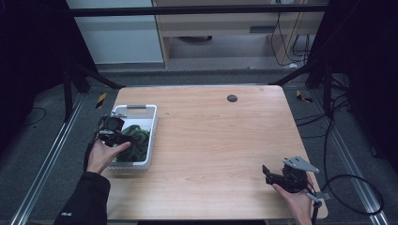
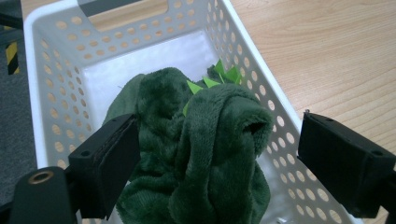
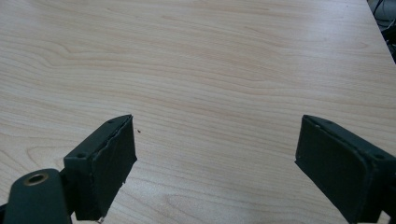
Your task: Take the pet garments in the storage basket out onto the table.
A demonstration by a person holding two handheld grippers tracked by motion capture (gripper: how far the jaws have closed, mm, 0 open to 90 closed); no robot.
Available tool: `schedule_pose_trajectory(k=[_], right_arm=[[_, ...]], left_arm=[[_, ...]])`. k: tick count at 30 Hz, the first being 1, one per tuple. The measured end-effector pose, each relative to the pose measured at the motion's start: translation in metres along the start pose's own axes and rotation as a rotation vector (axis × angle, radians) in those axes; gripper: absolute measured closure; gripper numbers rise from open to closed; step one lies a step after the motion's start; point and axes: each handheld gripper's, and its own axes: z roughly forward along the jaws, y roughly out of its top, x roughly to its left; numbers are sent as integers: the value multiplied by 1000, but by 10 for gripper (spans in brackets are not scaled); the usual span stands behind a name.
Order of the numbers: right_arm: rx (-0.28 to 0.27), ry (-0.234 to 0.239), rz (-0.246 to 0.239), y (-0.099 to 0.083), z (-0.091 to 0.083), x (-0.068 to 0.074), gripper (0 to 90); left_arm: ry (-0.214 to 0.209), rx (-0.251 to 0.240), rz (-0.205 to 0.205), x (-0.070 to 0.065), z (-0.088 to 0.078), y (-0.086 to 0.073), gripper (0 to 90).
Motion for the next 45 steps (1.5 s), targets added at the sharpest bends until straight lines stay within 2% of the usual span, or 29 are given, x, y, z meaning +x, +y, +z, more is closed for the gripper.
schedule_pose_trajectory(k=[3,12,20,28,32,37,38,41,45], right_arm=[[0,-4,-13,0,1,-1,120],[11,4,-8,0,2,0,118],[14,8,-11,-1,3,0,118],[26,17,-20,-2,5,0,118],[28,18,-22,-2,5,0,117],[29,20,-22,-1,5,0,116],[29,23,-25,-1,5,0,115],[32,26,-21,-1,5,1,115],[35,27,-20,-1,5,1,114]], left_arm=[[-3,10,3,0,3,-1,124],[-2,55,7,-2,14,0,149],[-8,94,12,-2,20,2,212],[2,159,28,-2,33,1,276],[4,168,27,-1,35,2,314],[-8,181,24,0,36,2,383],[-9,190,18,1,36,2,448],[-3,204,14,1,36,2,535],[3,217,31,1,37,2,653]])
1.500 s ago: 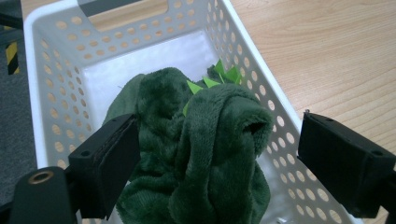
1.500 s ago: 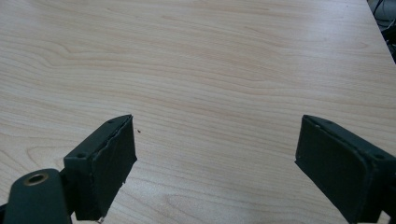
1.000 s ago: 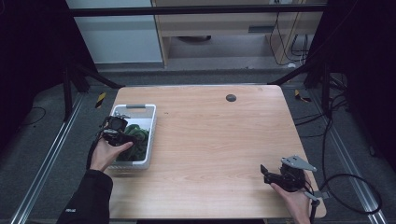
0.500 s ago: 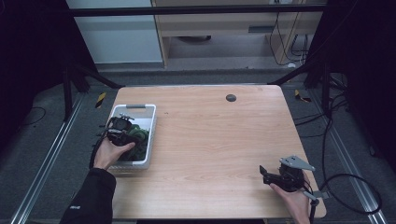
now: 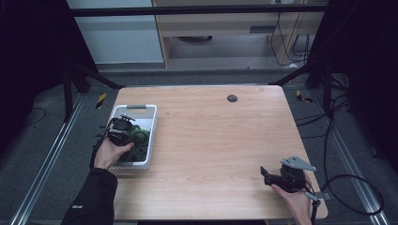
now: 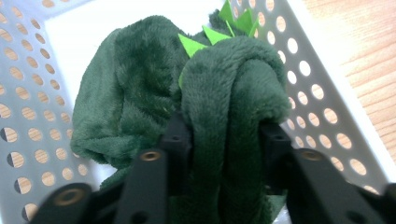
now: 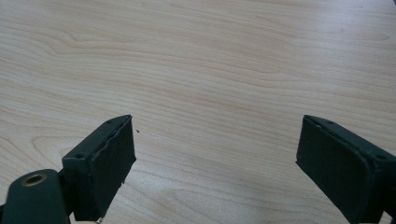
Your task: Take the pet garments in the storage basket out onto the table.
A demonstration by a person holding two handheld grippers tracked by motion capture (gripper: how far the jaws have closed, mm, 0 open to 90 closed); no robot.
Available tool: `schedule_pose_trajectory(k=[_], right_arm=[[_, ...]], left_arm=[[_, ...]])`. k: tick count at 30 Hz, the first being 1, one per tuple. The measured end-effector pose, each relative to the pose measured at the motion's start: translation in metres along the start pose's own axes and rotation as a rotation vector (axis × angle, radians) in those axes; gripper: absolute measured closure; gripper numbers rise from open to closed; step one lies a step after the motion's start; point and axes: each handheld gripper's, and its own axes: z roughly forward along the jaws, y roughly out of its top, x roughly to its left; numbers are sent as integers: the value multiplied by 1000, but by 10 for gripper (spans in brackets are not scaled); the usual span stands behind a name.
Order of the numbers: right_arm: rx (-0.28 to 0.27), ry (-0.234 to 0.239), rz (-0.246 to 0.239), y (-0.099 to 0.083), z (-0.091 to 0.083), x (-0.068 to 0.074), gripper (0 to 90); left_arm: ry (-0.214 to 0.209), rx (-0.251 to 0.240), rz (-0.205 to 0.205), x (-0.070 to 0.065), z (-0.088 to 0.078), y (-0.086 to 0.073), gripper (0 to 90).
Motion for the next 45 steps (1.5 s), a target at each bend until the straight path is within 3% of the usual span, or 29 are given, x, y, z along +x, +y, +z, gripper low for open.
schedule_pose_trajectory(k=[6,13,28,45], right_arm=[[2,1,-2,0,0,0,113],[-2,1,-1,0,0,-1,113],[-8,1,7,1,-1,-1,113],[-12,-3,5,1,-2,-1,113]], left_arm=[[8,8,3,0,-1,-1,766],[6,-34,-8,5,-11,-4,799],[3,-114,28,8,-65,-4,806],[0,-183,62,4,-110,-4,806]])
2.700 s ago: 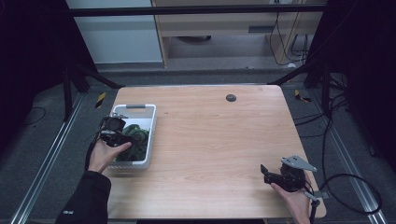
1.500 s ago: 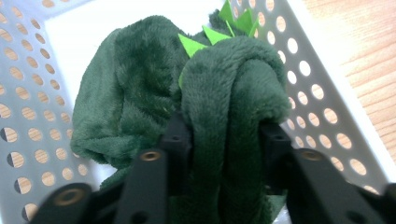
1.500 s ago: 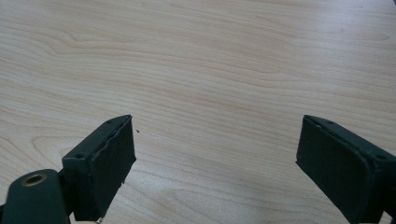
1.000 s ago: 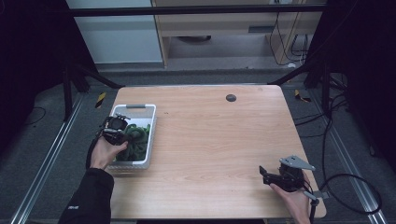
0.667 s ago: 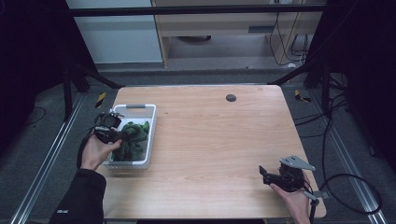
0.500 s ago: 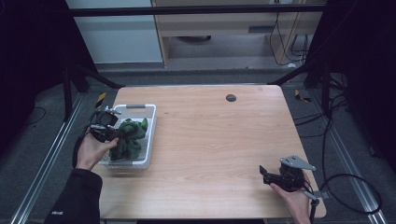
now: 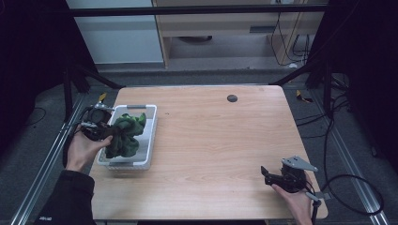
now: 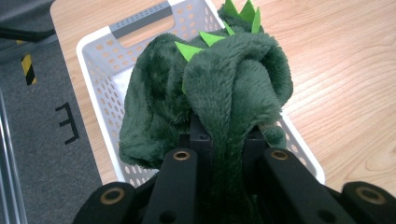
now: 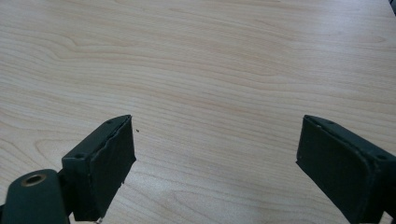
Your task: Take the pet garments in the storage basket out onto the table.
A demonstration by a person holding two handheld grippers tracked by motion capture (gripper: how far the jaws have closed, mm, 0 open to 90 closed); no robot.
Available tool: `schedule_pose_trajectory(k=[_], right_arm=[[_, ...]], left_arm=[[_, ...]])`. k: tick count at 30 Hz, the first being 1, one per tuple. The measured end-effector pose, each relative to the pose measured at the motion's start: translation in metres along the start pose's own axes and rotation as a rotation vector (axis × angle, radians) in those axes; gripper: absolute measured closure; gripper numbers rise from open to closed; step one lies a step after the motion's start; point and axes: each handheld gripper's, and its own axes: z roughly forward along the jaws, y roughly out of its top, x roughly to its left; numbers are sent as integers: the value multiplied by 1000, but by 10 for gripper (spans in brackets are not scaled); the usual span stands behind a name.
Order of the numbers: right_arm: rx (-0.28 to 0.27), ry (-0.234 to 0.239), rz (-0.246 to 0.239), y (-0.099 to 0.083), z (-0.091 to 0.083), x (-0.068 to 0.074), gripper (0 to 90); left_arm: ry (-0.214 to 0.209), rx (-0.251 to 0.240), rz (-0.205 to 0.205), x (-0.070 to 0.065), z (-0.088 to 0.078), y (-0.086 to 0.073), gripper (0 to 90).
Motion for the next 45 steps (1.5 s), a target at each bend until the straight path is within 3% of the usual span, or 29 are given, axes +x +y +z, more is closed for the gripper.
schedule_pose_trajectory(k=[8,20,29,45], right_arm=[[-6,-1,0,1,-1,1,113],[-12,-2,-4,1,-2,1,113],[-17,-3,-3,1,-3,0,113],[-29,-9,-8,2,-5,-1,111]], left_arm=[[-9,-36,48,-11,-22,5,805],[-41,-54,115,-32,-38,11,806],[-67,-60,172,-49,-43,19,805],[-131,-81,263,-93,-46,40,805]])
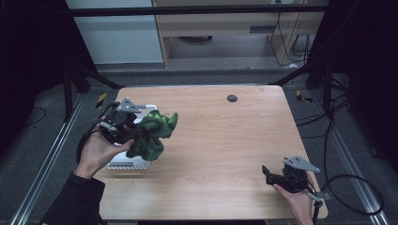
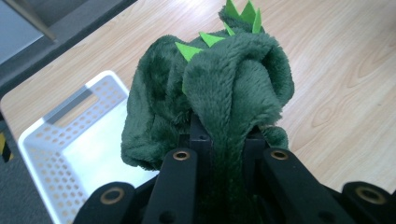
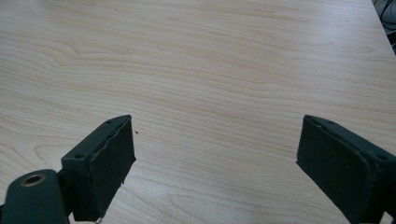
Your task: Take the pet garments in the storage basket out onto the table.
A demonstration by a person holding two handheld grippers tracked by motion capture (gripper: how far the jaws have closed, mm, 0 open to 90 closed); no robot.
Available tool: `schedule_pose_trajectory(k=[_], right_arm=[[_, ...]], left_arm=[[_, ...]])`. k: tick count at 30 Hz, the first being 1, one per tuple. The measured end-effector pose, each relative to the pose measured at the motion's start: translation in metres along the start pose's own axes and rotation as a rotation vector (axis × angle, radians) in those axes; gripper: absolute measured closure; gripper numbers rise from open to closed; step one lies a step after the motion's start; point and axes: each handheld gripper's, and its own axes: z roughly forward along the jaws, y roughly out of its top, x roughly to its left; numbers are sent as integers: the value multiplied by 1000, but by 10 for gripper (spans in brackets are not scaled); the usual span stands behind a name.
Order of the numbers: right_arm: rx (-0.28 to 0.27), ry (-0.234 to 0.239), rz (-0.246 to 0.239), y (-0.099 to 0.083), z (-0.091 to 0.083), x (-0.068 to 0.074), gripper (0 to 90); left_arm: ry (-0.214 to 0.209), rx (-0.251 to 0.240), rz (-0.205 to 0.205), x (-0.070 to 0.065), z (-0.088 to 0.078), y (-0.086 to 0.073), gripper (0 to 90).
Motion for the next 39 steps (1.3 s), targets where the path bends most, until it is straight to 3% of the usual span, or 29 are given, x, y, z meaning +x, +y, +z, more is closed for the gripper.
schedule_pose_trajectory(k=[16,33,39], right_arm=[[-8,3,4,1,-2,0,110],[-14,1,-5,1,-1,0,110],[-19,-2,-6,1,-2,-1,110]], left_arm=[[-59,8,81,-34,22,26,805],[-108,30,130,-55,48,36,805],[-127,47,142,-62,64,38,805]])
